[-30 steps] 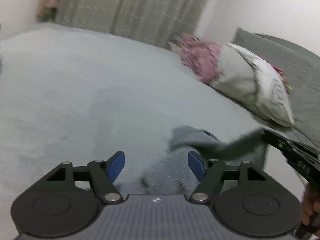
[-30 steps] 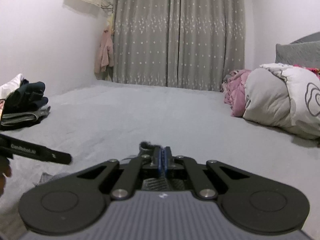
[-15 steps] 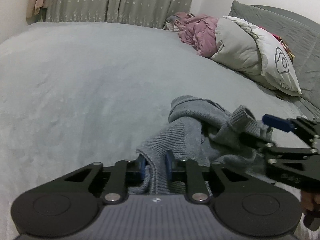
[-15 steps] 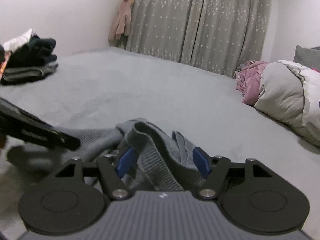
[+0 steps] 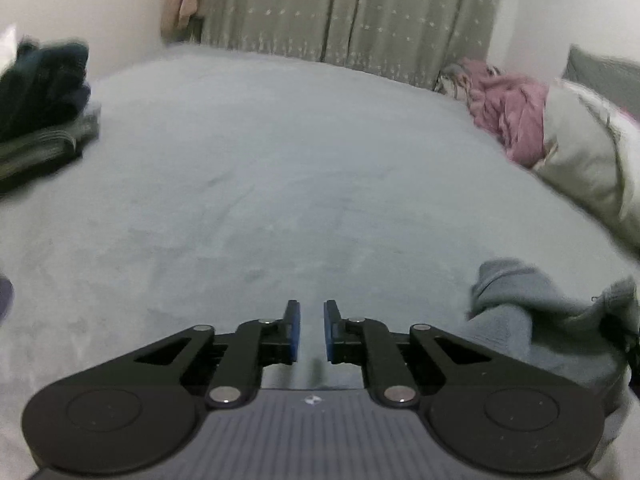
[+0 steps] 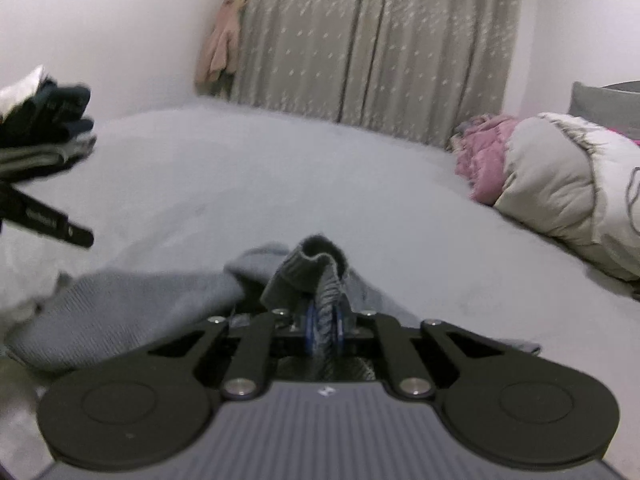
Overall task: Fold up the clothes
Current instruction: 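Lift the sweater with the right gripper while the left gripper releases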
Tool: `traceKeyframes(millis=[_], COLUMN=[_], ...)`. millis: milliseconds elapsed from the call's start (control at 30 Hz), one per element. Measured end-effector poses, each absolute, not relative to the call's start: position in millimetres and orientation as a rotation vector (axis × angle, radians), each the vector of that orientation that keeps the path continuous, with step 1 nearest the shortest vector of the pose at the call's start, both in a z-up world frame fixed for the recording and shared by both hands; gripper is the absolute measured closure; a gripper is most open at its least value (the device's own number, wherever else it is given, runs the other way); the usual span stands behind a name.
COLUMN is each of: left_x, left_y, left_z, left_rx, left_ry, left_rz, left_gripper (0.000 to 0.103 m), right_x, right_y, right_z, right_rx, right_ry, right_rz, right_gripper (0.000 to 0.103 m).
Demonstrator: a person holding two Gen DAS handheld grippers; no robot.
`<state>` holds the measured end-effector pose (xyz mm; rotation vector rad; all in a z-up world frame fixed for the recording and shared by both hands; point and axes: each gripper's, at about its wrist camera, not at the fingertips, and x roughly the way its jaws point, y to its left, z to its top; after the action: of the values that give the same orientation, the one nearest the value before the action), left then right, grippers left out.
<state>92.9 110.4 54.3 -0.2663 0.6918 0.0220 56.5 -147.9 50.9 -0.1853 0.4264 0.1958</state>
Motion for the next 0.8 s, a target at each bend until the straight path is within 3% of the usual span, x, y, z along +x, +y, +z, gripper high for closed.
traceKeyframes(millis=[67, 133, 267, 633, 700, 733, 767, 800], left_x=[89.9, 85.6, 69.4, 27.9, 23.7, 22.7, 23.8, 24.3], left_y=[115.9, 110.8, 92.0, 49.8, 43.2, 40.1, 37.0, 35.7], left_z=[58.5, 64.3, 75.8, 82.4, 79.1, 77.0, 73.5, 69.8], left_rx=[-0.336, -0.342, -0.277, -0.15, -0.133, -0.144, -0.17, -0.2], left_ry=[0.679, 0.648, 0.56, 0.457, 0.47, 0.485, 0.52, 0.548], left_rz=[-0.033, -0.099, -0.242, -0.554, -0.568, -0.576, -0.581, -0.56], left_gripper=[0.066, 0.062, 0.043, 0.03, 0.035, 0.059, 0.093, 0.098], right_x=[46.2, 38.9, 19.9, -30.1, -41.4, -46.0, -50.7, -55.2], right_y=[-150.0, -150.8, -149.8, -149.6, -153.1, -154.1, -155.1, -155.7], right_z=[61.2, 70.3, 92.9, 147.8, 156.8, 159.7, 162.7, 164.8], right_rx=[-0.185, -0.184, -0.189, -0.207, -0.201, -0.201, -0.201, -0.202], right_ry=[0.394, 0.369, 0.3, 0.153, 0.132, 0.127, 0.121, 0.118], right_rz=[0.189, 0.186, 0.167, 0.129, 0.118, 0.115, 0.112, 0.109], right_gripper=[0.097, 0.097, 0.098, 0.098, 0.098, 0.098, 0.098, 0.098])
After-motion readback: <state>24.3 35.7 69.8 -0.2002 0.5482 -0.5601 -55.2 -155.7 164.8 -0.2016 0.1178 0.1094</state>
